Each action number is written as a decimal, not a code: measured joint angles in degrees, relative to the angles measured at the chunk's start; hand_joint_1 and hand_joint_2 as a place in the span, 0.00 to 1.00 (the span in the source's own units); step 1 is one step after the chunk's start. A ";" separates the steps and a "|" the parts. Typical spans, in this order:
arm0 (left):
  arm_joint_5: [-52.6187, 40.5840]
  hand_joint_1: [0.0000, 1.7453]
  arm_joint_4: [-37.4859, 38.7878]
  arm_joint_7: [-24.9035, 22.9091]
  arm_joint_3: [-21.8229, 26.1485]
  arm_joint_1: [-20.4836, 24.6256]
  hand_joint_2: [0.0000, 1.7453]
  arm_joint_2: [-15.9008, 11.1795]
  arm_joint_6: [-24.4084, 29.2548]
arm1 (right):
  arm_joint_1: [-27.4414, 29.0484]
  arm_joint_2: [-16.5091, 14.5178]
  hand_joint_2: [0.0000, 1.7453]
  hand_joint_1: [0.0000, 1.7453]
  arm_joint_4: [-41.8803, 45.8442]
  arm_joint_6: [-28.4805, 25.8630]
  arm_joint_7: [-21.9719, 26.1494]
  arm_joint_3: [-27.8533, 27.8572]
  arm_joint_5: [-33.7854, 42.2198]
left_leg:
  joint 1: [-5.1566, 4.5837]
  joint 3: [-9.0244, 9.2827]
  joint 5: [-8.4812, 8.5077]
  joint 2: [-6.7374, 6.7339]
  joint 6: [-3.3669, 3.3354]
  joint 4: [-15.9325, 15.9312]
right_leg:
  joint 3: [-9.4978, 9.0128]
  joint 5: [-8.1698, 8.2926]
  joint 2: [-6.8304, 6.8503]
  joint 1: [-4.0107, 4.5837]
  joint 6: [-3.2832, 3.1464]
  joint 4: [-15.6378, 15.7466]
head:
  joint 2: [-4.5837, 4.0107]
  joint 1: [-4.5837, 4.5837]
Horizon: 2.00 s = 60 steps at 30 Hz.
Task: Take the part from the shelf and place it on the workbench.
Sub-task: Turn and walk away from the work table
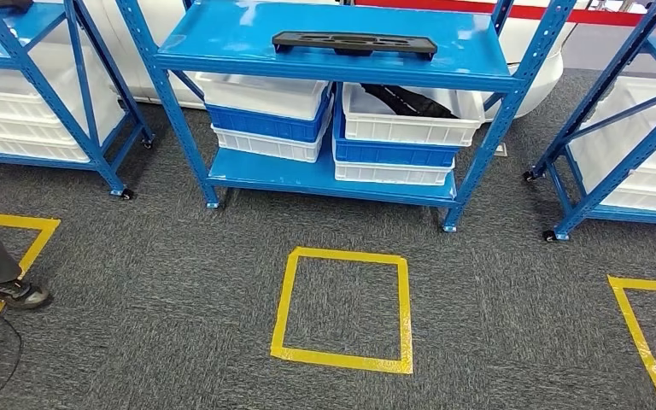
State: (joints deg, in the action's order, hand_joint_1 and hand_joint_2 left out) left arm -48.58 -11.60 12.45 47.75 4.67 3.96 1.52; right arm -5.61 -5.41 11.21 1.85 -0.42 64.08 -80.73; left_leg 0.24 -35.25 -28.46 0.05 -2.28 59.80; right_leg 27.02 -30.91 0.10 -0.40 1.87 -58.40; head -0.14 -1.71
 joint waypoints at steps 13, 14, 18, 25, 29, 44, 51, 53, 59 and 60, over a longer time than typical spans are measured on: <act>-0.44 0.00 0.02 -0.44 0.04 -0.43 0.00 -0.81 0.28 | 0.31 0.96 0.00 0.00 0.00 -0.24 -0.69 0.00 0.49 | -0.81 5.91 -1.84 0.75 -0.82 -0.50 | 6.59 2.91 0.28 0.37 0.42 -1.24 | 0.00 0.44; -0.51 0.00 0.02 -0.41 0.05 -0.45 0.00 -0.88 0.26 | 0.27 0.98 0.00 0.00 0.00 -0.25 -0.75 0.00 0.49 | -0.83 6.20 -2.03 0.73 -0.49 -0.24 | 6.47 2.58 0.36 0.52 -0.35 -1.01 | -0.01 0.45; -0.69 0.00 -0.01 -0.23 0.03 -0.38 0.00 -1.05 0.27 | 0.23 1.21 0.00 0.00 0.01 -0.26 -0.87 0.00 0.51 | -0.53 5.08 -3.94 0.35 0.76 3.75 | 4.45 2.79 0.18 -0.31 -2.21 -0.50 | -0.01 0.25; -0.77 0.00 -0.01 -0.11 0.04 -0.42 0.00 -1.41 0.39 | 0.40 1.38 0.00 0.00 0.01 -0.30 -0.86 0.00 0.44 | 1.30 -3.00 -1.80 0.07 2.87 9.62 | 2.59 0.96 -0.05 -0.96 -2.03 -0.50 | 0.00 0.11; -0.74 0.00 0.07 -0.13 0.12 -0.55 0.00 -1.48 0.38 | 0.20 1.52 0.00 0.00 0.01 -0.30 -0.75 -0.05 0.34 | 1.01 -1.10 0.47 -0.10 2.40 2.02 | 2.05 -0.48 -0.14 -0.75 -0.38 -0.46 | 0.00 0.01; -0.70 0.00 0.08 -0.04 0.78 -0.37 0.00 -1.25 0.35 | 0.38 2.09 0.00 0.00 0.03 0.18 -0.52 -0.21 -0.16 | -0.76 4.45 -2.52 1.01 -0.49 0.43 | 7.80 3.99 -0.12 0.81 -0.23 -1.95 | 0.01 0.34; -0.70 0.00 -0.03 0.05 0.87 -0.16 0.00 -1.31 0.37 | 0.26 1.96 0.00 0.00 0.04 0.24 -0.41 -0.31 -0.19 | 0.09 -0.98 -7.94 0.43 1.77 11.55 | 4.94 3.20 -0.07 -0.57 -2.70 -0.16 | 0.01 0.17; -0.70 0.00 -0.03 0.05 0.89 -0.24 0.00 -1.38 0.38 | 0.29 1.89 0.00 0.00 0.03 0.25 -0.41 -0.31 -0.19 | 0.74 -4.62 -8.05 0.33 2.48 15.77 | 4.33 2.60 -0.12 -0.70 -2.75 -0.17 | 0.00 0.17; -0.70 0.00 0.02 0.15 0.89 -0.17 0.00 -1.37 0.38 | 0.29 1.73 0.00 0.00 0.03 0.23 -0.15 -0.62 -0.36 | 1.57 0.23 1.28 0.11 3.07 1.10 | 2.23 0.06 -0.31 -0.76 -0.44 -0.07 | 0.01 0.10; -0.71 0.00 0.02 0.18 0.89 -0.13 0.00 -1.36 0.38 | 0.20 1.73 0.00 0.00 0.03 0.23 -0.07 -0.72 -0.36 | 1.26 0.42 0.91 0.24 2.55 0.91 | 2.02 -0.13 -0.31 -0.62 -0.04 0.14 | 0.01 0.16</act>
State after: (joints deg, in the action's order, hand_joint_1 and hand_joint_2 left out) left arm -49.29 -11.58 12.63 48.63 4.53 2.60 1.90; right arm -5.41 -3.68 11.23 2.08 -0.49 63.37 -81.09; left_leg 1.50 -34.83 -27.55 0.29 0.28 60.72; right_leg 29.04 -31.04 -0.21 -1.02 1.84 -58.26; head -0.14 -1.55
